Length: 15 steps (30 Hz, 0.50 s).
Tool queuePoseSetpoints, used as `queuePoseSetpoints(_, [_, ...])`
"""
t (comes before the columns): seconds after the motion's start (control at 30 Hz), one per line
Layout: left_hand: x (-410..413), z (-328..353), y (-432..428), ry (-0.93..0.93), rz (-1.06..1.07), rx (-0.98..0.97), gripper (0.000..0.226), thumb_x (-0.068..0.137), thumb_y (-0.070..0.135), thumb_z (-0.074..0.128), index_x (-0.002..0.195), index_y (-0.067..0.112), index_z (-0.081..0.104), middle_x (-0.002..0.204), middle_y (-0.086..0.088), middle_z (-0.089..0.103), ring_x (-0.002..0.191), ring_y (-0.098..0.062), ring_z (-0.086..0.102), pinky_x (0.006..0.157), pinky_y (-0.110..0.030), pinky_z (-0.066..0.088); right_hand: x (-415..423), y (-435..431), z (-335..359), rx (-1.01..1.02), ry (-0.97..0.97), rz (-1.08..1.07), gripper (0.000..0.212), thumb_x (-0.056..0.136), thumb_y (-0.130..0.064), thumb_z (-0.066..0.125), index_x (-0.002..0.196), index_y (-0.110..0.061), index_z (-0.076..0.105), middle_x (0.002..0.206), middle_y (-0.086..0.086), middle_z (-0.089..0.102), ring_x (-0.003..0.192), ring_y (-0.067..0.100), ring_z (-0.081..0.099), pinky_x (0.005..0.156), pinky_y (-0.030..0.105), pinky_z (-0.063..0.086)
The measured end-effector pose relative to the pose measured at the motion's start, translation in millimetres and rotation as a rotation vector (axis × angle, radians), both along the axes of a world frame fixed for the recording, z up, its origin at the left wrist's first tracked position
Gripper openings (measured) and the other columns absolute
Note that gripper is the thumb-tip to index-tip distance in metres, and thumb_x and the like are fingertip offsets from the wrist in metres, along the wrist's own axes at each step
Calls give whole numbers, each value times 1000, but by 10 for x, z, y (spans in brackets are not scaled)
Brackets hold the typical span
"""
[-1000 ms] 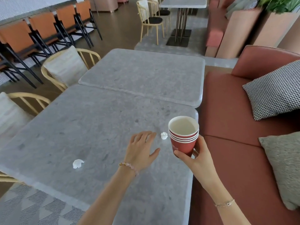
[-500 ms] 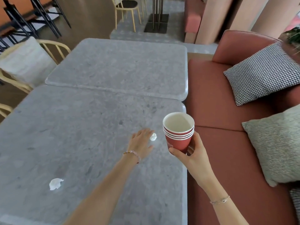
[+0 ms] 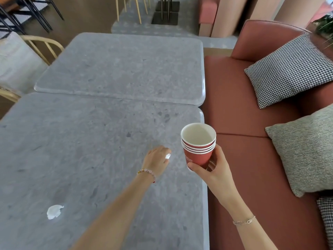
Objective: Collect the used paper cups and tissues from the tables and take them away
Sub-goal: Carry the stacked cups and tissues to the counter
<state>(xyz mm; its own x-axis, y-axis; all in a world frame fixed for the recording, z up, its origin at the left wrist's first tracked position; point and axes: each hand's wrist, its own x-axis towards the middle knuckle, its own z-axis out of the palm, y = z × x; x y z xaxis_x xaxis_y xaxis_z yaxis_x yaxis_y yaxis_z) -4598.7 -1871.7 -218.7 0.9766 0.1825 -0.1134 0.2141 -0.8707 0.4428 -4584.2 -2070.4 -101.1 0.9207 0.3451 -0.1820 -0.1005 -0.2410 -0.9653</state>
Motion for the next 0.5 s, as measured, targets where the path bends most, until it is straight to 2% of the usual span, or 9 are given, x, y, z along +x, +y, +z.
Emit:
queuePoseSetpoints(0.27, [-197, 328, 29, -194, 122, -114, 20, 86, 12, 56, 104, 17, 63, 106, 2, 63, 97, -21, 55, 85, -29, 40, -87, -3, 91, 7, -28, 22, 67, 69, -12, 83, 124, -29, 48, 111, -14, 64, 101, 1, 62, 85, 17, 51])
queuePoseSetpoints(0.37, [-357, 523, 43, -299, 175, -130, 23, 83, 10, 62, 106, 13, 63, 106, 1, 64, 98, -19, 56, 81, -23, 37, -157, -19, 158, 20, -53, 51, 64, 69, -12, 83, 121, -29, 50, 109, -14, 65, 101, 3, 63, 86, 23, 52])
queuePoseSetpoints(0.5, [-605, 762, 45, -406, 253, -159, 25, 75, 4, 69, 99, 10, 63, 101, -1, 62, 88, -20, 59, 73, -26, 43, -248, -16, 245, 58, -87, 98, 64, 70, -10, 82, 122, -28, 50, 110, -14, 65, 102, 3, 63, 86, 22, 52])
